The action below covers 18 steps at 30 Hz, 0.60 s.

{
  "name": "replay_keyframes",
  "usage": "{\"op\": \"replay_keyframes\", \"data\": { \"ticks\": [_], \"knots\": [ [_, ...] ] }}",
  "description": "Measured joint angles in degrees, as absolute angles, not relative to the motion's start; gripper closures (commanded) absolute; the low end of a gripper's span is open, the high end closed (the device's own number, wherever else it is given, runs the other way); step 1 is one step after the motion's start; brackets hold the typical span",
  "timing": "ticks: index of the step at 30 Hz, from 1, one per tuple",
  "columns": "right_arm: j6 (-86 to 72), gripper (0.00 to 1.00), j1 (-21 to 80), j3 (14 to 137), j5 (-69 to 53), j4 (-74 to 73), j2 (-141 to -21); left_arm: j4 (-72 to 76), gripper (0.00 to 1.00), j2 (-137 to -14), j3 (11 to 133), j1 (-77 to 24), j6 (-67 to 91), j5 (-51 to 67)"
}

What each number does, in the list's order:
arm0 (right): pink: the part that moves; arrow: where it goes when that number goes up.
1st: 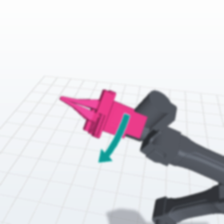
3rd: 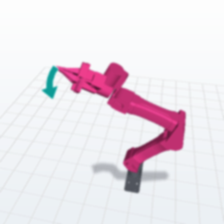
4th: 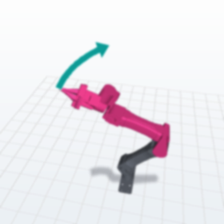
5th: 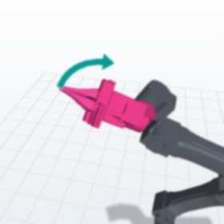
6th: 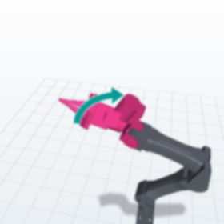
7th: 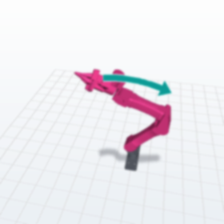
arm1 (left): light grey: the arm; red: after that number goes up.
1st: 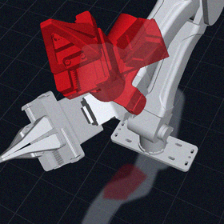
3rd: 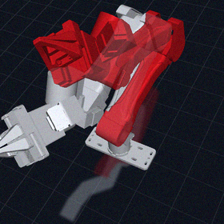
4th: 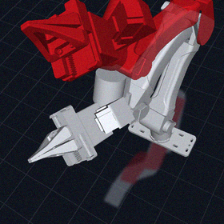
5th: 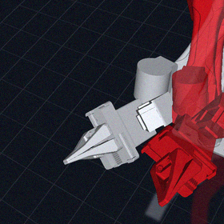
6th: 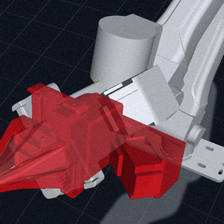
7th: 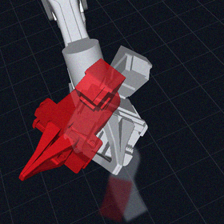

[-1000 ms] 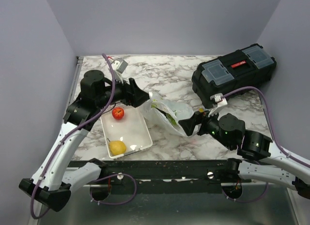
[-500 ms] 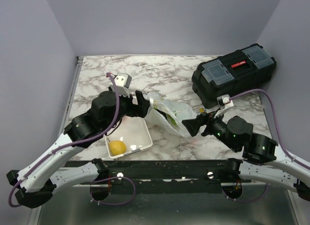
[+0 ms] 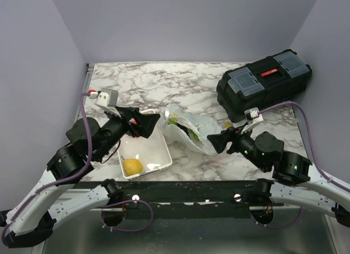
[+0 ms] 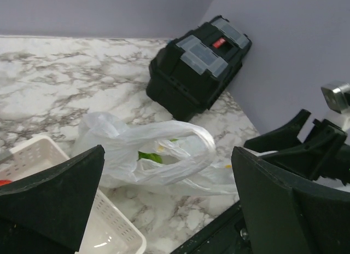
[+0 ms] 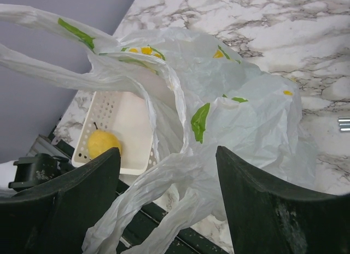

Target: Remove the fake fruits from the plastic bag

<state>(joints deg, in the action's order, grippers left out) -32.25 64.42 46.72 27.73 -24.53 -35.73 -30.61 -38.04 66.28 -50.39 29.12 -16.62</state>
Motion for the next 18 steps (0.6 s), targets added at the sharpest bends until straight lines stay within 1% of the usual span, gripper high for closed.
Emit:
{"op": "replay_keyframes", "data": {
  "ticks": [3, 5, 9, 10, 13, 15, 16, 17, 18],
  "knots": [
    [-31.9, 0.31, 64.4, 46.7, 27.7, -23.9, -36.1, -27.7, 0.02, -40.6, 65.9, -50.9, 29.1, -10.8],
    [-31.9, 0.33, 64.4, 46.7, 27.7, -23.8, -36.3, -26.2, 0.09, -43.5, 65.9, -52.2, 28.7, -9.1],
    [-31.9, 0.4, 64.4, 46.6, 27.7, -23.7, -36.6, -26.7, 0.36, -51.1, 66.8, -54.6, 27.3, -9.9],
    [-31.9, 0.44, 64.4, 46.6, 27.7, -23.7, -36.6, -27.1, 0.45, -52.8, 66.8, -54.8, 27.1, -10.5],
    [-32.2, 0.55, 64.4, 46.3, 27.8, -23.8, -35.8, -29.1, 0.72, -55.1, 66.5, -54.9, 25.4, -13.6],
    [-32.7, 0.66, 64.4, 45.8, 28.1, -24.1, -35.0, -28.8, 0.89, -54.4, 65.4, -54.9, 24.0, -16.0],
    [-32.8, 0.72, 64.4, 45.6, 28.3, -24.4, -34.6, -28.5, 0.96, -53.8, 65.0, -54.9, 23.4, -16.6],
    [-33.0, 0.77, 64.4, 45.5, 28.5, -24.7, -34.2, -28.0, 1.0, -53.4, 64.6, -54.9, 23.0, -17.3],
    [-33.0, 0.81, 64.4, 45.4, 28.9, -24.9, -33.6, -26.8, 1.0, -52.5, 63.8, -54.9, 22.4, -18.1]
  ]
}}
